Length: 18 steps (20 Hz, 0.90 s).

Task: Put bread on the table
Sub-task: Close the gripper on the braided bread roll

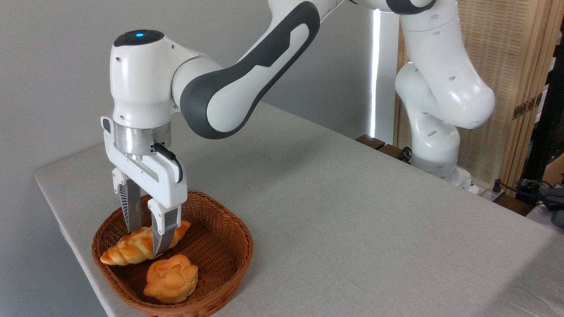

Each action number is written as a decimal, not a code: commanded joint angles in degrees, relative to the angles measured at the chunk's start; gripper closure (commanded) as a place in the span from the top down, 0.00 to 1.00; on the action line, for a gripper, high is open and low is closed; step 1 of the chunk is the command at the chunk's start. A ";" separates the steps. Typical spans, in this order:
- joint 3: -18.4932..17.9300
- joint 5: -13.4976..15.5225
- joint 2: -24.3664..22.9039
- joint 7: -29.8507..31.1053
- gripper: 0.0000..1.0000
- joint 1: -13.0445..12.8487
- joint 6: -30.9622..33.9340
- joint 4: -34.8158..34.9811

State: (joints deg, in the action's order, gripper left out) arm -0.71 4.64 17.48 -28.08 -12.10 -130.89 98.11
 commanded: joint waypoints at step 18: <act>0.45 -0.86 2.65 2.15 1.00 0.23 -0.68 -2.13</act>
State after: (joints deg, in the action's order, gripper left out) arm -0.38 4.50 19.75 -26.08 -12.11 -130.94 96.73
